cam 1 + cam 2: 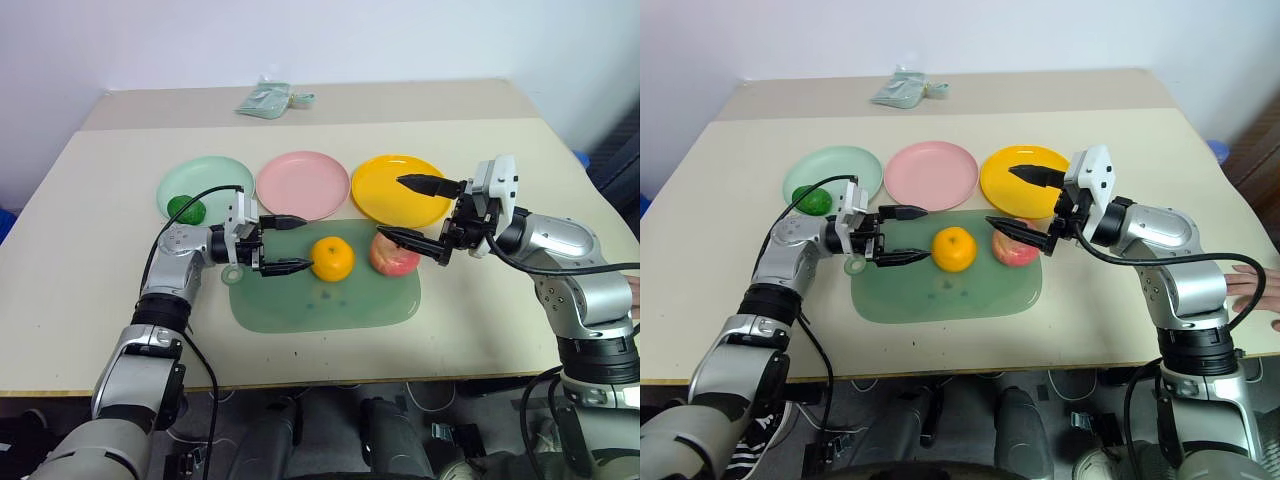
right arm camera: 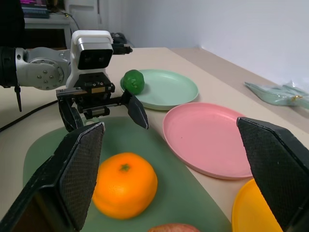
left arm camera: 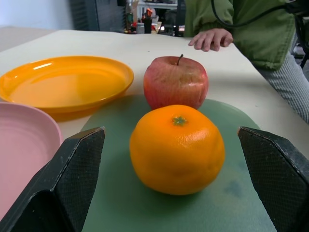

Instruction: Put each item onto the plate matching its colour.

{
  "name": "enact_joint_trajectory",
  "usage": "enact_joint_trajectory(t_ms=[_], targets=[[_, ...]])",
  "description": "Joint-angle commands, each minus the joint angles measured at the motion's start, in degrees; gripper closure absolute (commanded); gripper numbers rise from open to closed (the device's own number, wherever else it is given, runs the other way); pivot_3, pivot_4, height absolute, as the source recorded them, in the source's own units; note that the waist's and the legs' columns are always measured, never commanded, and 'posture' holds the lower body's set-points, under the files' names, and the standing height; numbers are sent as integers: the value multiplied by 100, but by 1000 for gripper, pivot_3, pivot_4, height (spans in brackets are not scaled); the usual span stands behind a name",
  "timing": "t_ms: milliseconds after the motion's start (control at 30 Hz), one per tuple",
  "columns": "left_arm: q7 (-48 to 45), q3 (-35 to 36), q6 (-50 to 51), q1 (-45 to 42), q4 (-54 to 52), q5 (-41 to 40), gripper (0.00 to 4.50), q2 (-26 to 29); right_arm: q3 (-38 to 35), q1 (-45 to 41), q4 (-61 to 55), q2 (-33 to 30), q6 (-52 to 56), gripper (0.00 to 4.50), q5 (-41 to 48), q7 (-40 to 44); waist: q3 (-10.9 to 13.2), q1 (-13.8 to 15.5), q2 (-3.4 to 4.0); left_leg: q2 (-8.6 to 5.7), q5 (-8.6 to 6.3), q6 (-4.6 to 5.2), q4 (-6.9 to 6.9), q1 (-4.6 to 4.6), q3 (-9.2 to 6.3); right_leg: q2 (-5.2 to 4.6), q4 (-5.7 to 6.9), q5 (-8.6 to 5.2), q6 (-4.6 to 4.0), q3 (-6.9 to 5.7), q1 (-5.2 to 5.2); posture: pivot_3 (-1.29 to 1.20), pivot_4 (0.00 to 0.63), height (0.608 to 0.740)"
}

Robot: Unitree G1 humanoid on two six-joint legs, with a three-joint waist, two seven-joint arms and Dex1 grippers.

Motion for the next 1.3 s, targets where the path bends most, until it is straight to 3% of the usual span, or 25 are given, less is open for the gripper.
enact_joint_trajectory(t_ms=[33,667,967,1033,1200,1300], targets=[[-89,234,24,-147,-60,-128,11,183,-78,19,-235,-23,-69,0,57,20,0,-2,0,0,0,0,0,0,0,0,0,0,0,0,0,0,150,740],[-191,772,1412,310,-1371,-758,11,1089,871,-537,-77,396,488,0,-558,-496,0,0,0,0,0,-1,-1,0,-2,1,2,0,0,1,-2,0,150,740],[-114,770,1502,482,-1533,-780,11,1134,1030,-887,-205,532,1287,0,-478,-677,0,-8,1,1,0,-1,-2,0,-2,2,2,0,-1,1,-5,0,150,740],[-140,754,1482,481,-1506,-761,11,1159,1165,-1045,-335,628,1947,0,-232,-723,0,-17,1,1,0,-1,-2,0,-2,2,2,0,-1,2,-5,0,150,740],[-111,746,1592,546,-1710,-798,11,1217,1953,-1385,-922,710,2906,0,-817,-1416,1,-26,1,4,0,-1,-9,-2,0,2,5,0,-3,4,-16,0,150,740],[-87,777,1756,575,-1921,-855,11,1287,2055,-1567,-727,685,3082,0,-646,-1103,1,1,1,1,0,-1,-7,-5,0,0,3,0,-3,3,-15,0,150,740]])
